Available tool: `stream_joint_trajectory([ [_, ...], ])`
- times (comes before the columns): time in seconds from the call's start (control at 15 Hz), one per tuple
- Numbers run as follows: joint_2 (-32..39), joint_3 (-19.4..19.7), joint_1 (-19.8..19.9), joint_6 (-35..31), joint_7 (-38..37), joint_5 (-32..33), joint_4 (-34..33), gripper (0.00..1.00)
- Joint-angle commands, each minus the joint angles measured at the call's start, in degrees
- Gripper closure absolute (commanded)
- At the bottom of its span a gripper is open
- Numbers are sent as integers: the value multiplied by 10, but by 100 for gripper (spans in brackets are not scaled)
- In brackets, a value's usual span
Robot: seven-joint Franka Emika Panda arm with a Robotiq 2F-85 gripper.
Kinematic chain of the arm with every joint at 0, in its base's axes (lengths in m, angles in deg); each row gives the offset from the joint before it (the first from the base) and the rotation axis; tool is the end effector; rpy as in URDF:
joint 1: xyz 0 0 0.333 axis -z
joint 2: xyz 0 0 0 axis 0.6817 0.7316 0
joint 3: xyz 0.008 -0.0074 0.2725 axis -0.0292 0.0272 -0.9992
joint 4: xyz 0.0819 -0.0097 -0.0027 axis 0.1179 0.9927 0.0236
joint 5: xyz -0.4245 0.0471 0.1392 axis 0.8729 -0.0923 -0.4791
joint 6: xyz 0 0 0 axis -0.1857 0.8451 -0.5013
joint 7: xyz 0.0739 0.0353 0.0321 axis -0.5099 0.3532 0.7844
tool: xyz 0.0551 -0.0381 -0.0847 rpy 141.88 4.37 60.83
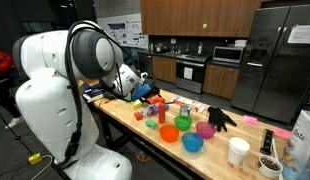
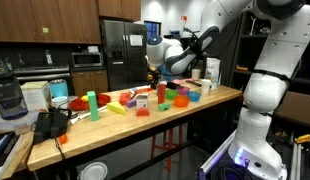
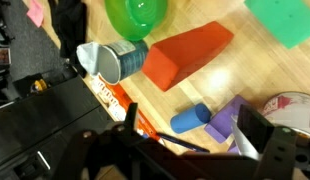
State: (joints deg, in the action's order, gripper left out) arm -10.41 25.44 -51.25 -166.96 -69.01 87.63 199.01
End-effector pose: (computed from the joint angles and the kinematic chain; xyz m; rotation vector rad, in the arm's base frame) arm 0.5216 0.1681 0.3177 2.4330 0.6248 0.4816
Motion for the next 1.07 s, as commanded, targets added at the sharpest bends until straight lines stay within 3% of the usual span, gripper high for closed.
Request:
stream_joint_trajectory([
  [0.0, 3, -7, -7, 22, -47, -89, -1, 0],
  [0.4, 9, -20, -2, -13, -129, -232, 1, 0],
  [0.47, 9, -24, 1, -16, -158, -237, 1, 0],
  [0.53, 10, -24, 0, -4, -117, -221, -1, 0],
  [0.93, 10, -25, 0, -5, -154, -224, -1, 0],
  [1.0, 10, -25, -3, 5, -152, -250, -1, 0],
])
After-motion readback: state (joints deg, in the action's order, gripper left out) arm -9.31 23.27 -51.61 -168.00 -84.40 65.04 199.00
